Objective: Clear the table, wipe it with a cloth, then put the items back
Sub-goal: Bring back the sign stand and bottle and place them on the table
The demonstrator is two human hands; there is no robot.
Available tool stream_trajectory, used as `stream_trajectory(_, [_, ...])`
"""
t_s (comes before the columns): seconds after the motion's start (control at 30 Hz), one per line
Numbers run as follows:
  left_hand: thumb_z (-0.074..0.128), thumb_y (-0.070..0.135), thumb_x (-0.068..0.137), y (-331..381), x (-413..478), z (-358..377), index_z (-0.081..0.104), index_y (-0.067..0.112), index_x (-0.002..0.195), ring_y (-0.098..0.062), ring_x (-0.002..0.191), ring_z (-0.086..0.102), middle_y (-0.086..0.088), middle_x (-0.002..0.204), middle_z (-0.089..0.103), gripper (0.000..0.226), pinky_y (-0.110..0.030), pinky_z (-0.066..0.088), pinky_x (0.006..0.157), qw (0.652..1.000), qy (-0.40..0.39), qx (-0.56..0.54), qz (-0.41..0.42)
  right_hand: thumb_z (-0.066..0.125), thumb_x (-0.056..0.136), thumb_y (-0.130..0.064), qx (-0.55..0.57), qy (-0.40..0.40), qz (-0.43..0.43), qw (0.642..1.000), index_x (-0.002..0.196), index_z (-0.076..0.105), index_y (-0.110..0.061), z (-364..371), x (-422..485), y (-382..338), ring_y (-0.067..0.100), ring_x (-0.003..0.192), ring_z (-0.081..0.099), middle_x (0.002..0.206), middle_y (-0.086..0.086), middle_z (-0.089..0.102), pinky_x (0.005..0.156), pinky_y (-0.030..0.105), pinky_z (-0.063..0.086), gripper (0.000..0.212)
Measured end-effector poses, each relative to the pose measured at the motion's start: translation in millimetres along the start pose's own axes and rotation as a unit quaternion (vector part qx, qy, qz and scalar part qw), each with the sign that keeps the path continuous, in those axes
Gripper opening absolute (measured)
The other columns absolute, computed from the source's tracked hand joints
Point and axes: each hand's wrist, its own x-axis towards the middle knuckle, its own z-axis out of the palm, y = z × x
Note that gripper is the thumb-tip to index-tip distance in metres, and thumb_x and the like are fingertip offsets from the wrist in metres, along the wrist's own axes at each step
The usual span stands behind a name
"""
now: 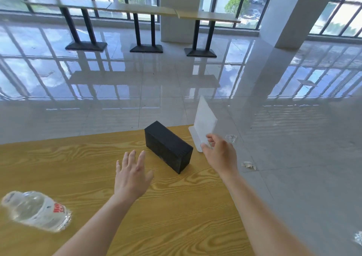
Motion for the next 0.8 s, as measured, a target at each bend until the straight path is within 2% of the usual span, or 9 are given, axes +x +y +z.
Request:
stream_trajectory(0.23, [0.051,0.049,0.091,-18.0,-63.7,-78.2,0.019,0.022,0.154,-0.035,0.152,0.009,-0.014,0.162,0.02,0.075,-0.057,0.013,0.122,0.994,0.101,0.038,0.006,0.066,0.091,-0.04,-0.007,-0.029,-0.149,0.988,0.13,0.058,-0.02,-15.3,-29.2,-89.0,0.02,0.108,0.063,0.12,0.002,0.067,0.083,0.033,0.052,0.044])
stream_trajectory(0.37, [0.045,0.055,0.092,-47.8,-92.3,-114.8,0.014,0.023,0.155,-0.035,0.152,0.003,-0.014,0.163,0.014,0.076,-0.057,0.005,0.122,0.989,0.134,0.059,-0.013,0.066,0.09,-0.042,-0.029,-0.065,-0.195,0.978,0.133,0.055,-0.02,-10.2,-51.8,-142.4,0.022,0.108,0.06,0.123,0.003,0.064,0.082,0.034,0.051,0.049])
stream_trajectory(0.43, [0.043,0.057,0.092,-68.4,-106.6,-132.0,0.014,0.023,0.155,-0.035,0.152,0.002,-0.014,0.164,0.013,0.077,-0.057,0.003,0.122,0.987,0.148,0.065,-0.027,0.068,0.089,-0.043,-0.037,-0.066,-0.217,0.973,0.131,0.057,-0.02,-4.5,-65.3,-171.2,0.023,0.107,0.061,0.12,0.003,0.066,0.079,0.032,0.049,0.049])
stream_trajectory(0.63, [0.042,0.058,0.091,-145.4,-149.8,-186.6,0.016,0.023,0.154,-0.036,0.151,0.004,-0.015,0.162,0.017,0.077,-0.06,0.003,0.12,0.979,0.181,0.074,-0.06,0.068,0.089,-0.043,-0.038,-0.076,-0.285,0.955,0.135,0.055,-0.018,21.4,-116.6,-271.9,0.024,0.117,0.06,0.127,0.005,0.065,0.092,0.039,0.055,0.053])
stream_trajectory(0.8, [0.046,0.059,0.091,-237.9,-201.1,-224.6,0.02,0.023,0.154,-0.036,0.151,0.008,-0.013,0.16,0.02,0.077,-0.062,0.009,0.119,0.972,0.202,0.086,-0.081,0.067,0.09,-0.04,-0.037,-0.091,-0.319,0.943,0.137,0.053,-0.019,51.0,-168.7,-360.8,0.027,0.117,0.057,0.128,0.007,0.062,0.088,0.04,0.051,0.054])
